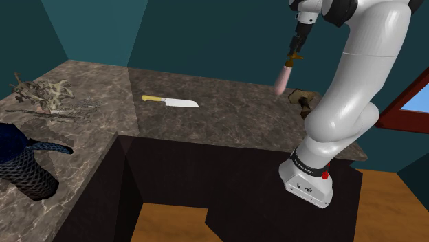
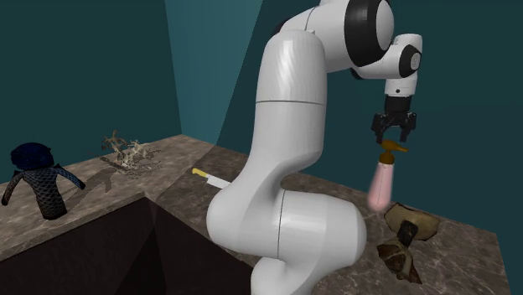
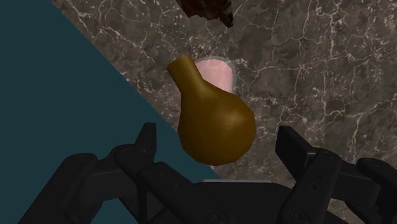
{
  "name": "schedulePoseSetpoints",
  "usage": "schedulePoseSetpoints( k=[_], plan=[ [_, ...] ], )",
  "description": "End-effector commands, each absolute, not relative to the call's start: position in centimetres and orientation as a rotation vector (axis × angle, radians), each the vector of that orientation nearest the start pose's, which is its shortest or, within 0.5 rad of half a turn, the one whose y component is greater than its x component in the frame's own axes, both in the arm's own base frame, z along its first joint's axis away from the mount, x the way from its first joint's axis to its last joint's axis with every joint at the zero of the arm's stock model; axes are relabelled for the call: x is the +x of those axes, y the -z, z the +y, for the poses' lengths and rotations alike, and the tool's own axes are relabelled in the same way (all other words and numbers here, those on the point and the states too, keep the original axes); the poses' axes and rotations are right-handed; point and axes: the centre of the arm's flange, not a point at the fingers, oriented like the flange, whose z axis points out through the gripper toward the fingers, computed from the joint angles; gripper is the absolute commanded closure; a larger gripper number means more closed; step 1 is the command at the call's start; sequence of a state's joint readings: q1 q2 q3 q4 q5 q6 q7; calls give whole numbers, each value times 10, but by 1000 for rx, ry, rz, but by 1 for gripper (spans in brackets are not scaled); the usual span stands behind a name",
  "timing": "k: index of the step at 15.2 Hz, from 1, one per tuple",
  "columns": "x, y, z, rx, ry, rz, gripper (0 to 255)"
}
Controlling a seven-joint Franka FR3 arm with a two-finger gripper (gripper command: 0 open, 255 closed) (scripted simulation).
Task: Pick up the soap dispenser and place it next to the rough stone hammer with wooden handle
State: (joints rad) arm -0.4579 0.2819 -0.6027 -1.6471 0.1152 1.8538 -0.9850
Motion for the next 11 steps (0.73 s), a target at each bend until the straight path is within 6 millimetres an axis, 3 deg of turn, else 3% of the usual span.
schedulePoseSetpoints(
  k=[1,3,11],
  plan=[
    [345,-492,-528,-3141,-85,146,0],
    [346,-516,-528,-3141,-85,146,0],
    [346,-516,-528,-3141,-85,146,0]
  ],
)
